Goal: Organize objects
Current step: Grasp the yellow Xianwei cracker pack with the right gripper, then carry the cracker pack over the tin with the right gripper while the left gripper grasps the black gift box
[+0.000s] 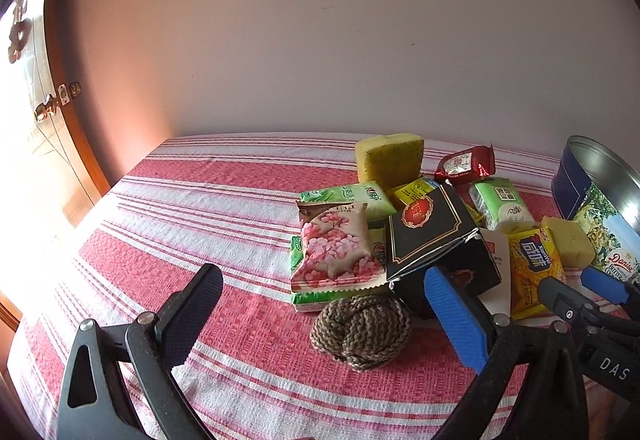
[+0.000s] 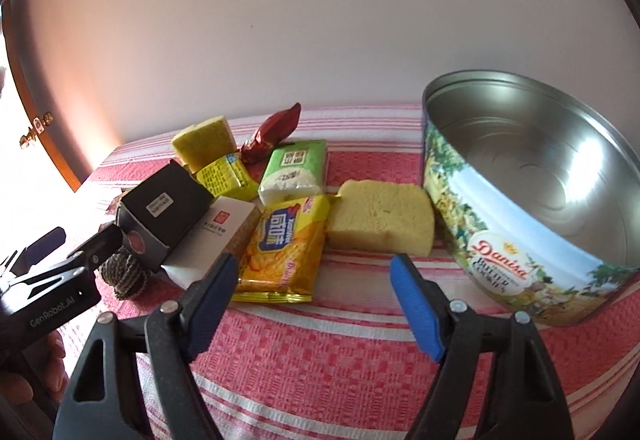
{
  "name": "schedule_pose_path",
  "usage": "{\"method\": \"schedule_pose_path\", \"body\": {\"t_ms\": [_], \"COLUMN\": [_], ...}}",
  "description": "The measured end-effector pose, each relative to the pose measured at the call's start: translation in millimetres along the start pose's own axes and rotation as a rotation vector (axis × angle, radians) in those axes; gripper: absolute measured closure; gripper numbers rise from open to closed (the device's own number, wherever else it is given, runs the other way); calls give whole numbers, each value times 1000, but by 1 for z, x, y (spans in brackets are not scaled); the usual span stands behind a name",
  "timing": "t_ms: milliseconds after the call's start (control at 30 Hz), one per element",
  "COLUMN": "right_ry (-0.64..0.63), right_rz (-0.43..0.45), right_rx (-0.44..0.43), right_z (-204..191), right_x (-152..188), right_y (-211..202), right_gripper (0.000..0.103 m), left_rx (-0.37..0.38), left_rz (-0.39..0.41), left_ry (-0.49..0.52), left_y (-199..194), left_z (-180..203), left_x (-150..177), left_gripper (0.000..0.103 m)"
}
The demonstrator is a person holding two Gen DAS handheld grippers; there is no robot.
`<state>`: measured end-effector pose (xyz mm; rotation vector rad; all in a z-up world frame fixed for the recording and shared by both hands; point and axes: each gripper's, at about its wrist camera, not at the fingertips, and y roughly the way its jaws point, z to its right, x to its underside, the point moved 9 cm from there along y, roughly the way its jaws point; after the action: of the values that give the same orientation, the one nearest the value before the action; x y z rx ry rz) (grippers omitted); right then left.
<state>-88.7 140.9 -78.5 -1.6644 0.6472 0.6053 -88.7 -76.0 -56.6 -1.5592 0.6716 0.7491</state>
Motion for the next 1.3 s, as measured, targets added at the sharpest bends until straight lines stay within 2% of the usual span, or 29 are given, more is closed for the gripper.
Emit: {"method": "schedule_pose_path", "body": {"t_ms": [100,133,200,267,433,500,567,633,733,833,1000,1033,1100,1133,1167,1300], "right_ry": [34,32,13,-5,-6,0,3,-8,-52,-96,-82,-77,-63,-55,-49,-26], "right_rz": [-83,-70,-69,-84,-66,-57,-29,23,129,236,338,347,355,356,357,376], "right_rx": [-11,-8,-17,-4,-51,-78,-105,-113,-87,-1,74,83,100,106,109,123], "right_z": [-7,-10,-16,-19,-20,-21,-23,-23,-11,3,31,38,50,54,57,66], "right_x": [3,-1,-5,-1,3,2,-2,-10,-21,-32,-48,-49,-50,-50,-51,-52], "right_y": [26,28,34,36,21,9,-6,-25,-58,-82,-116,-118,-121,-122,-123,-133], "right_gripper": [23,22,28,52,53,53,53,53,53,53,53,53,53,53,53,53], "left_rx": [28,33,40,57,74,109,182,224,211,182,160,147,122,116,145,176], "left_rz": [19,27,39,46,92,117,124,119,87,59,-17,-6,1,13,9,4], "left_ry": [2,-2,-9,-16,-14,-34,-64,-74,-44,-18,-17,-18,16,41,56,52], "left_y": [-5,-7,-9,-11,-16,-19,-22,-21,-12,0,26,28,26,24,23,21], "left_z": [4,4,4,6,10,12,17,25,38,49,62,62,63,65,69,73], "left_x": [-3,-4,-7,-8,-12,-14,-15,-16,-18,-22,-22,-23,-20,-19,-17,-13], "left_gripper": [1,1,1,1,1,1,1,1,1,1,1,1,6,17,35,39]}}
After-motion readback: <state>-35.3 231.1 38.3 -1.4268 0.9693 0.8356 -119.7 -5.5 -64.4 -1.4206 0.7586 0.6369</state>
